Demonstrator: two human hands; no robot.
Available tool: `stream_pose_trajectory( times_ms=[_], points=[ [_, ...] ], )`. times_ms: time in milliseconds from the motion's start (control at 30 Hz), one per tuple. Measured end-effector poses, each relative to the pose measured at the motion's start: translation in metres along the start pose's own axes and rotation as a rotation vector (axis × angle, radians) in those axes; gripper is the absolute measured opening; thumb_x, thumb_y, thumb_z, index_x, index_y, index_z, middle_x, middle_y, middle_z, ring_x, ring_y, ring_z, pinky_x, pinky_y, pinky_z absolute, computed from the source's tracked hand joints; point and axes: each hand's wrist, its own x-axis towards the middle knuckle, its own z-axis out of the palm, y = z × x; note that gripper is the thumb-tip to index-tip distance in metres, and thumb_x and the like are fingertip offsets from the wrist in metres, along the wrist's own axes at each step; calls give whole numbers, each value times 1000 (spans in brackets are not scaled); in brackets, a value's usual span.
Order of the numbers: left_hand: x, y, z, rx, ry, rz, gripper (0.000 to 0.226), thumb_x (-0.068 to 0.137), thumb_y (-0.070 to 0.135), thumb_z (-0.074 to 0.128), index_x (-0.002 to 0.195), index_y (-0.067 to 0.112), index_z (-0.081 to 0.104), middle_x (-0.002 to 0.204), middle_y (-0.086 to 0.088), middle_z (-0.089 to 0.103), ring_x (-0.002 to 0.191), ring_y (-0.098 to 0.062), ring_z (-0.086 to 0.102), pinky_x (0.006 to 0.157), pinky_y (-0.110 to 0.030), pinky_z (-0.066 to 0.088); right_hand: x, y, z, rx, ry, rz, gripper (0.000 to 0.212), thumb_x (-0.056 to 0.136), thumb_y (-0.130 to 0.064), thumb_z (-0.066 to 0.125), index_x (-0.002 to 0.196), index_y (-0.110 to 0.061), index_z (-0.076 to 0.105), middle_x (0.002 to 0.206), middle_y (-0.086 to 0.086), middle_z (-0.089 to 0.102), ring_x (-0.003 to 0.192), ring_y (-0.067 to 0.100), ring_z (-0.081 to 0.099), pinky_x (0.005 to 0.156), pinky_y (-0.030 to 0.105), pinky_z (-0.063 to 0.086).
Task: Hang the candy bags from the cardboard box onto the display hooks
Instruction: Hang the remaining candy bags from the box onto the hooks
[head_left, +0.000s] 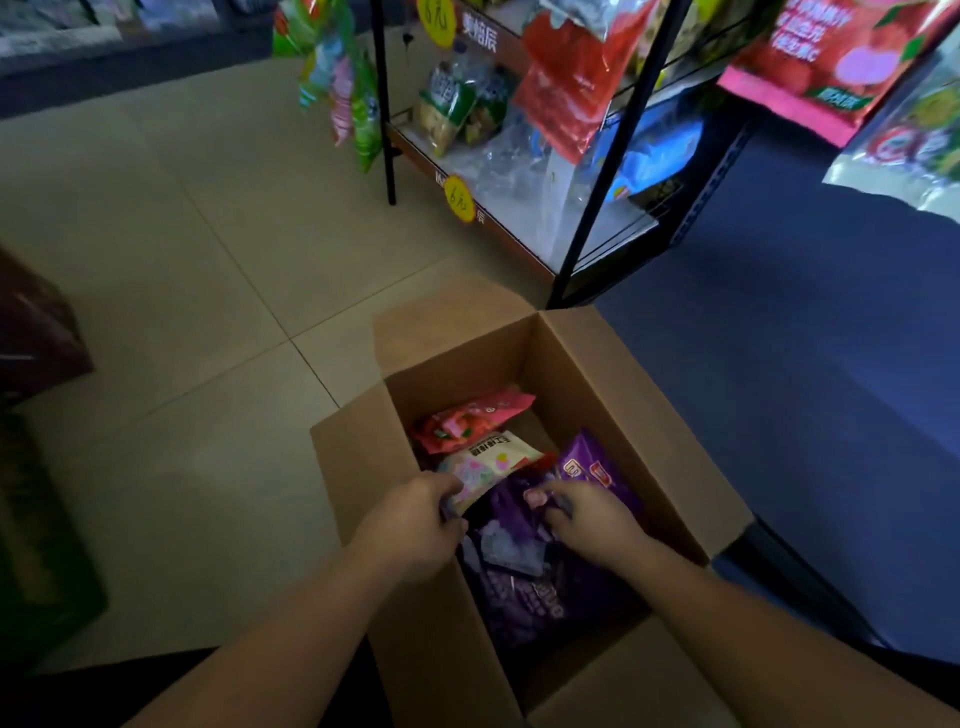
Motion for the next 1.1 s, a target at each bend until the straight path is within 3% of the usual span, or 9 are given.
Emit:
stream_pose_trajectory(
  times_ms=[100,233,333,533,633,733,833,933,1100],
  points=[
    [1,7,0,-128,4,46,65,91,36,72,149,30,44,144,6,53,125,-12,58,98,-23,49,-15,-7,-35,485,-30,-44,20,100,-4,57,110,-14,71,108,12,77,102,24,73,94,47,58],
    [0,23,-6,-754,-122,29,66,81,24,85,132,38,46,124,15,62,95,10,68,73,-11,56,-46,-31,-74,976,-326,-52,30,101,-5,60,130,-11,63,123,16,74,114,30,72,93,37,61],
    [0,33,-16,-918,-75,-12,51,80,24,85,124,30,58,117,3,71,98,-5,71,67,-14,56,-55,-37,-76,1189,-359,19,40,97,-10,63,137,-9,55,132,22,68,121,37,68,100,47,58],
    [2,53,-16,-987,84,-75,18,91,11,74,99,5,59,107,-25,72,99,-35,73,74,-38,64,-75,-36,-85,1254,-266,-40,64,83,-1,74,140,-23,56,133,18,68,121,40,67,102,54,56],
    [2,76,-10,-991,52,-11,16,92,11,73,94,8,58,102,-31,69,92,-36,75,75,-47,63,-86,-35,-97,1205,-59,38,44,88,-12,79,129,-13,63,120,21,75,109,38,73,95,49,60],
    [7,98,-2,-1009,-36,18,12,96,13,69,100,3,63,90,-20,72,79,-24,74,68,-36,63,-97,-20,-130,1063,148,51,15,86,-21,78,95,-11,71,99,24,77,88,38,76,82,47,63],
    [30,103,13,-658,-3,54,12,99,29,64,97,17,68,90,-4,75,80,-15,71,79,-39,59,-105,11,-173,951,316,46,13,91,-25,75,92,-13,73,96,18,79,88,36,77,82,41,60],
    [54,105,32,-182,8,112,21,100,40,60,104,21,66,95,0,71,79,-14,62,65,-28,49,-108,45,-194,963,282,122,24,96,-29,72,113,-14,75,104,9,81,97,31,78,92,44,60],
    [102,105,89,-229,-57,128,37,97,42,61,117,11,65,112,-8,73,102,-24,69,85,-34,56,-77,62,-172,895,306,191,21,93,-33,74,96,-12,74,97,15,79,91,31,77,74,35,58]
  ],
)
